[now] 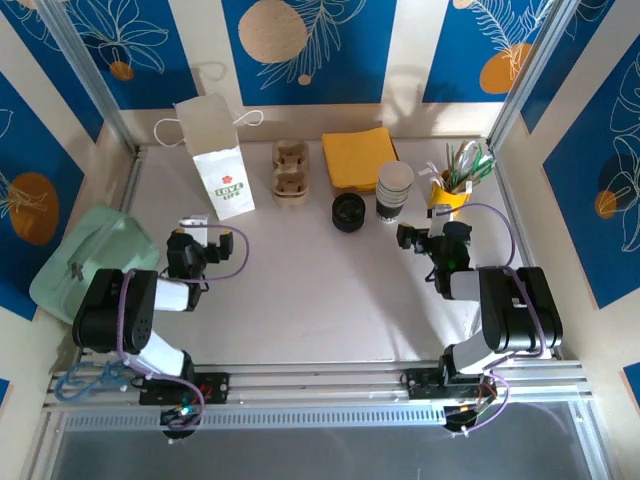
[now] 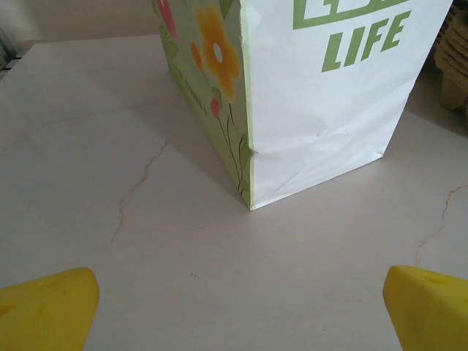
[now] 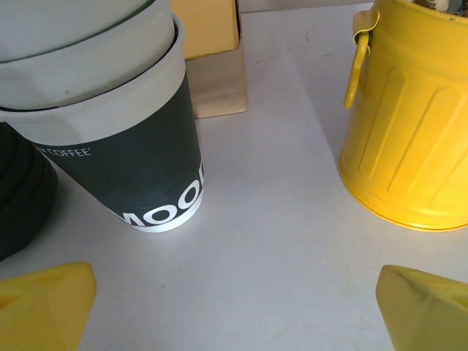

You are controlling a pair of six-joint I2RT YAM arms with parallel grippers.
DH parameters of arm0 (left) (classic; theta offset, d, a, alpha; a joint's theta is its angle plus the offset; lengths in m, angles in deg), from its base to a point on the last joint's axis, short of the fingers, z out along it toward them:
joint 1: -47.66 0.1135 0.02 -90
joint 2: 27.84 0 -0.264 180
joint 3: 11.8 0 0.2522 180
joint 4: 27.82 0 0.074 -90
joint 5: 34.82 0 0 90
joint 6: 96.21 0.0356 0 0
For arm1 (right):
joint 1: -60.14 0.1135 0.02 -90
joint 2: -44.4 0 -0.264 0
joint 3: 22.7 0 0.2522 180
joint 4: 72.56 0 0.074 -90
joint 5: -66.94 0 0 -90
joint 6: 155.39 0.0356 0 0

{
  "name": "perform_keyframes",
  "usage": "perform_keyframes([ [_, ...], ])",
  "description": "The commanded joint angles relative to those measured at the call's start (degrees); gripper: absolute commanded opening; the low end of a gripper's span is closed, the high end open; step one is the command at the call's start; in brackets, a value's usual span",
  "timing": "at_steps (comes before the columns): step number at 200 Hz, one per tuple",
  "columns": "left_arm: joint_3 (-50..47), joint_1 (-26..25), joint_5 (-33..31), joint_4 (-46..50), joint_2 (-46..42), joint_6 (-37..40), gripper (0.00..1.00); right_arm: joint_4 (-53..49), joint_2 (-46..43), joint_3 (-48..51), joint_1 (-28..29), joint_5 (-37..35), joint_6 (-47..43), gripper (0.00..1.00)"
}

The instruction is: Pack the takeout coffee

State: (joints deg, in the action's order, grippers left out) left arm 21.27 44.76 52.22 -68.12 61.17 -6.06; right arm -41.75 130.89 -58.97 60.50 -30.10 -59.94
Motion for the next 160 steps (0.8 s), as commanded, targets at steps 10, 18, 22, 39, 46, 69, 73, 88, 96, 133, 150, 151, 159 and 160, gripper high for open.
perform_keyframes([
  [10,0.99,0.7,1.29,-2.1,0.64,0.57,1.0,1.5,0.69,-1.41,-0.09,0.98,0.44,0.99],
  [18,0.99,0.71,1.29,-2.09,0.61,0.56,0.99,1.44,0.69,-1.43,-0.14,0.98,0.51,0.99],
  [22,0.99,0.71,1.29,-2.1,0.63,0.56,0.99,1.44,0.69,-1.45,-0.14,1.06,0.46,0.99],
  [39,0.99,0.78,1.29,-2.09,0.64,0.61,0.99,1.42,0.69,-1.45,-0.1,1.07,0.44,0.99],
  [46,0.99,0.71,1.3,-2.1,0.63,0.61,0.99,1.43,0.69,-1.46,-0.12,1.07,0.48,0.99],
  [69,1.08,0.7,1.21,-1.98,0.64,0.65,0.99,1.38,0.69,-1.49,-0.18,1.16,0.44,0.99],
  [73,1.08,0.7,1.28,-1.93,0.59,0.69,0.99,1.35,0.69,-1.5,-0.18,1.16,0.45,0.99],
  [88,1.08,0.7,1.29,-1.99,0.64,0.57,0.99,1.36,0.69,-1.56,-0.21,1.16,0.52,0.99],
  [96,1.08,0.71,1.21,-1.99,0.71,0.58,0.99,1.37,0.69,-1.5,-0.19,1.18,0.52,0.99],
  [133,1.27,0.7,1.29,-1.57,0.63,0.57,0.99,1.37,0.69,-1.54,-0.23,1.25,0.53,0.99],
  [150,1.09,0.72,1.46,-1.87,0.57,0.58,0.99,1.52,0.61,-1.36,-0.19,1.23,0.48,0.99],
  [151,1.04,0.75,1.46,-1.9,0.56,0.57,0.99,1.54,0.6,-1.34,-0.19,1.24,0.5,0.99],
  [159,0.84,0.7,1.7,-2.38,0.46,0.61,1.0,1.72,0.6,-1.19,-0.18,1.17,0.48,0.99],
  [160,0.78,0.7,1.76,-2.42,0.42,0.58,0.99,1.77,0.56,-1.16,-0.23,1.17,0.46,0.99],
])
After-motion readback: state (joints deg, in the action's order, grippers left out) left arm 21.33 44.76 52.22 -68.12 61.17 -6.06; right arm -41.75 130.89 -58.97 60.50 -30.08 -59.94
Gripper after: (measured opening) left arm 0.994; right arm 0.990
